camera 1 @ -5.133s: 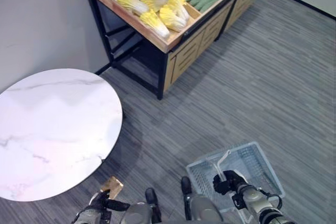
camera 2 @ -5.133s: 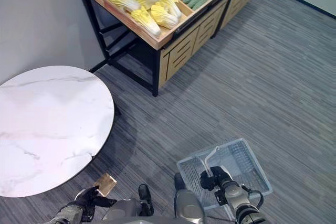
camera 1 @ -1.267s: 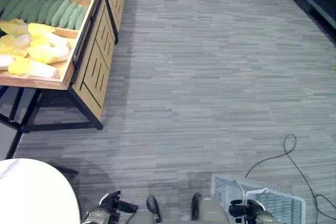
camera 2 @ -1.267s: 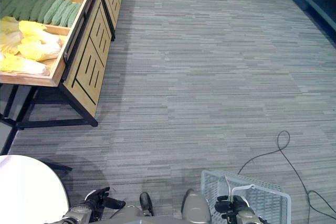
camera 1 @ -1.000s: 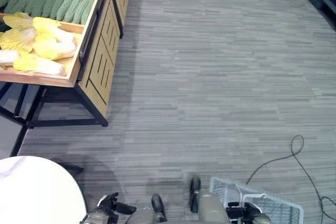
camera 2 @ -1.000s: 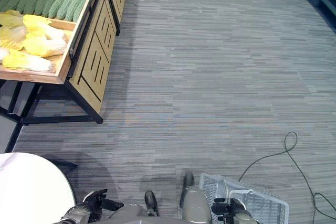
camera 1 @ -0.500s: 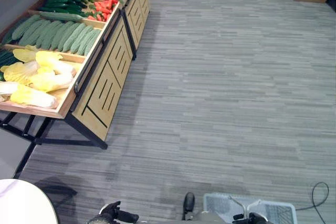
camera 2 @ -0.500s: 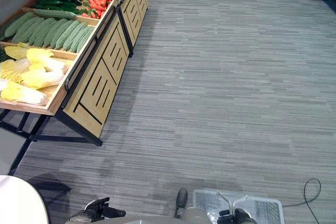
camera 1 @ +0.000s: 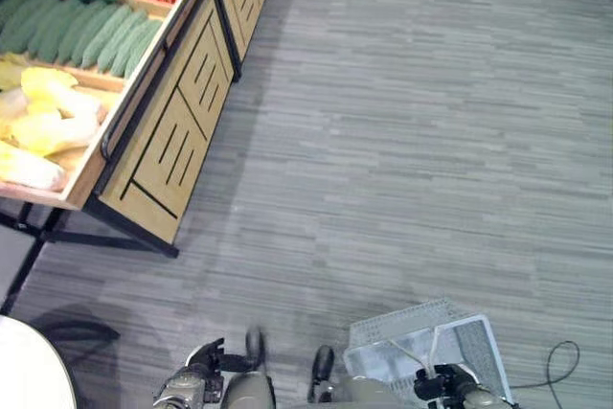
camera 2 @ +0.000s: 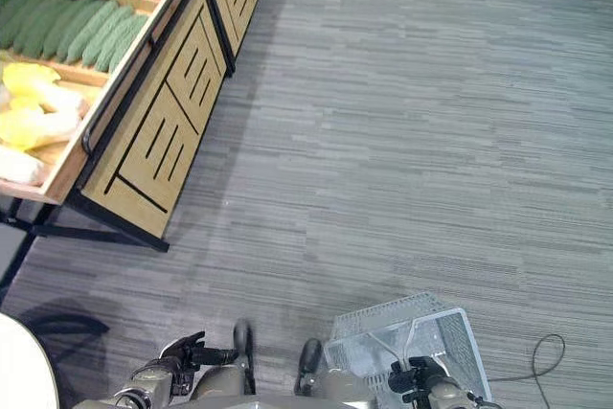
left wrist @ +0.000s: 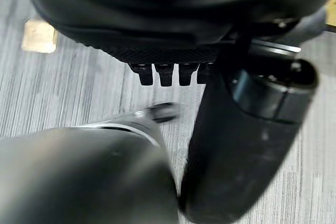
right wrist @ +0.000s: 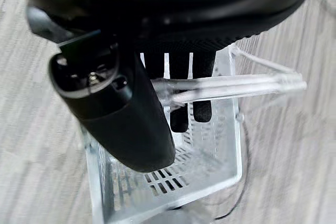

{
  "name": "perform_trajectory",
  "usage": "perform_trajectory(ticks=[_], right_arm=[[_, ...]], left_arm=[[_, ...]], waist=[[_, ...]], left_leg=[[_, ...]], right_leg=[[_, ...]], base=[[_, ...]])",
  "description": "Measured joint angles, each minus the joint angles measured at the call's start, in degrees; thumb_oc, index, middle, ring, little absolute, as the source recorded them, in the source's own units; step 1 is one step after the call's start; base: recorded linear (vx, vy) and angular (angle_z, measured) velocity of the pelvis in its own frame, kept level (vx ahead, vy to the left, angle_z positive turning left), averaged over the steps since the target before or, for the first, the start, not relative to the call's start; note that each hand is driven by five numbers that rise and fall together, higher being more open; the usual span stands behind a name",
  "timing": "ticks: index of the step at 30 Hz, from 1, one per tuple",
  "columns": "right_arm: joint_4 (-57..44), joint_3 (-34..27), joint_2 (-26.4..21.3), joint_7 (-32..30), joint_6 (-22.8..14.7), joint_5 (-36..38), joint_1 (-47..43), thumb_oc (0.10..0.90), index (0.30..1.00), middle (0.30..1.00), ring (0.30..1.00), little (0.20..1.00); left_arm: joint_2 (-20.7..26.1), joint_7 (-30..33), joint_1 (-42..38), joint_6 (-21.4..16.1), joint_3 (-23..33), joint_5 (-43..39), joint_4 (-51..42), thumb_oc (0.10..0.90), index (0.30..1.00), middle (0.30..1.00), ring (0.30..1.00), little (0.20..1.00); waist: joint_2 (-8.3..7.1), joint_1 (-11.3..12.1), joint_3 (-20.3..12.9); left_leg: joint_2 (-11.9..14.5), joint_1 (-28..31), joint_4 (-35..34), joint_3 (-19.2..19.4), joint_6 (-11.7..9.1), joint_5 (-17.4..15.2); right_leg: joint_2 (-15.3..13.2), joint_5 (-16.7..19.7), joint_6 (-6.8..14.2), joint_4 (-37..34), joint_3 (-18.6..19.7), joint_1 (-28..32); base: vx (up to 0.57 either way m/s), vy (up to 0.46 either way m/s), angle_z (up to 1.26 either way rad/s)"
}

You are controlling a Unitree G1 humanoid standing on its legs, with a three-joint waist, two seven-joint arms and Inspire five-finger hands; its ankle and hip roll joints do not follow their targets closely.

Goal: Get the vegetables into the basket

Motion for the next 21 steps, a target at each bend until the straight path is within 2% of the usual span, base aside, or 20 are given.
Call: perform_trajectory(ticks=[2, 4, 6, 9, 11, 12, 13, 15, 17, 19, 20, 21], right_arm=[[1.39, -0.03, 0.07, -0.11, 0.04, -0.26, -0.53, 0.400, 0.300, 0.300, 0.300, 0.300], [1.46, -0.07, 0.40, -0.36, 0.57, -0.57, -0.40, 0.400, 0.300, 0.300, 0.300, 0.300], [1.55, -0.11, 0.47, -0.30, 1.22, -0.68, 0.19, 0.400, 0.300, 0.300, 0.300, 0.300], [1.45, -0.13, 0.35, -0.83, 1.69, -0.67, -0.16, 0.400, 0.300, 0.300, 0.300, 0.300], [0.64, -0.16, 0.28, -1.01, 1.62, -0.64, -0.68, 0.400, 0.300, 0.300, 0.300, 0.300], [0.08, -0.01, 0.35, -1.12, 1.63, -0.59, -0.78, 0.400, 0.300, 0.300, 0.300, 0.300], [-0.81, 0.00, 0.42, -1.03, 1.57, -0.60, -0.65, 0.400, 0.300, 0.300, 0.300, 0.300], [-1.67, -0.08, 0.31, -1.18, 1.49, -0.58, -0.92, 0.400, 0.300, 0.300, 0.300, 0.300], [-1.75, 0.12, 0.35, -1.09, 1.49, -0.68, -1.00, 0.400, 0.300, 0.300, 0.300, 0.300], [-1.59, 0.07, 0.45, -0.67, 1.37, -0.53, -1.08, 0.400, 0.300, 0.300, 0.300, 0.300], [-1.80, 0.08, 0.48, -0.63, 0.84, -0.49, -1.08, 0.400, 0.300, 0.300, 0.300, 0.300], [-1.79, 0.05, 0.52, -0.85, 0.75, -0.47, -1.13, 0.400, 0.300, 0.300, 0.300, 0.300]], left_arm=[[-0.39, 0.05, -0.29, 0.11, 0.00, 0.08, 1.11, 0.900, 1.000, 1.000, 1.000, 1.000], [-0.53, 0.11, -0.28, 0.00, -0.09, -0.01, 1.22, 0.900, 1.000, 1.000, 1.000, 1.000], [-0.66, 0.10, -0.36, 0.03, -0.56, 0.01, 0.95, 0.900, 1.000, 1.000, 1.000, 1.000], [-0.24, 0.23, -0.64, 0.13, -0.97, 0.07, 0.85, 0.900, 1.000, 1.000, 1.000, 1.000], [0.54, 0.26, -0.77, 0.19, -1.19, 0.11, 0.87, 0.900, 1.000, 1.000, 1.000, 1.000], [1.21, 0.46, -0.76, 0.26, -1.88, 0.11, 0.90, 0.900, 1.000, 1.000, 1.000, 1.000], [2.43, 0.70, -0.60, 0.34, -2.04, 0.10, 0.45, 0.900, 1.000, 1.000, 1.000, 1.000], [3.53, 0.86, 0.14, 0.39, -2.14, 0.10, 0.22, 0.900, 1.000, 1.000, 1.000, 1.000], [4.17, 1.12, 0.36, 0.40, -2.15, 0.10, 0.20, 0.900, 1.000, 1.000, 1.000, 1.000], [5.25, 1.35, 0.61, 0.45, -2.32, 0.11, 0.15, 0.900, 1.000, 1.000, 1.000, 1.000], [5.27, 1.37, 0.84, 0.58, -2.53, 0.11, 0.45, 0.900, 1.000, 1.000, 1.000, 1.000], [5.21, 1.39, 1.02, 0.61, -2.95, 0.12, 0.46, 0.900, 1.000, 1.000, 1.000, 1.000]], waist=[[0.40, 0.15, -0.03], [0.37, 0.43, 0.11], [0.33, 1.09, 0.06], [0.99, 1.41, 0.28], [1.78, 1.37, 0.69], [1.84, 1.66, 0.73], [1.61, 1.89, 0.72], [1.61, 3.03, 1.32], [1.75, 3.08, 1.54], [2.01, 2.94, 1.96], [2.14, 2.76, 2.14], [2.24, 2.89, 2.20]], left_leg=[[-0.77, 2.10, 0.33, 0.13, 1.23, 0.37], [-2.13, 2.10, 2.91, 0.58, 3.99, 1.63], [-4.31, 2.91, 2.97, 2.18, 6.02, 0.21], [-5.52, 3.56, 3.41, 4.77, 8.15, -1.08], [-5.30, 5.09, 2.61, 5.99, 9.08, -1.56], [-5.39, 5.58, 2.83, 6.79, 9.51, -1.96], [-6.26, 6.54, 2.94, 7.85, 10.73, -3.56], [-7.38, 8.84, 1.80, 9.83, 11.53, -3.79], [-7.93, 9.92, 1.42, 9.79, 12.04, -4.53], [-8.27, 11.41, 0.37, 9.01, 12.50, -4.66], [-8.24, 11.81, 0.13, 9.26, 12.49, -4.52], [-8.28, 12.08, 0.11, 9.38, 12.55, -4.56]], right_leg=[[0.02, -1.12, 0.77, 0.01, 1.46, 1.63], [-1.18, -1.12, 0.85, 0.41, 3.30, 2.09], [-3.53, -2.02, 2.39, 2.71, 4.90, 1.06], [-5.80, -2.41, 2.74, 7.54, 8.19, -1.73], [-6.47, -2.93, 2.84, 13.53, 9.16, -4.17], [-7.17, -4.47, 2.91, 17.78, 9.54, -6.31], [-9.31, -4.60, 3.73, 22.33, 9.14, -8.61], [-11.98, -5.00, 4.91, 28.16, 7.70, -11.24], [-12.29, -5.21, 5.48, 30.14, 8.04, -12.36], [-9.40, -5.51, 5.83, 30.81, 14.18, -14.40], [-8.54, -5.49, 5.85, 29.18, 15.48, -15.02], [-8.45, -5.33, 5.85, 26.89, 15.15, -15.64]], base=[[0.37, 0.514, -0.34], [0.24, 0.443, -0.40], [0.20, 0.415, -0.39], [0.15, 0.305, -0.46], [0.10, 0.212, -0.37], [0.19, 0.350, -0.37], [0.15, 0.257, -0.43], [0.14, 0.192, -0.41], [0.13, 0.128, -0.07], [0.14, 0.098, 0.09], [0.09, 0.034, 0.04], [0.17, 0.036, 0.06]])
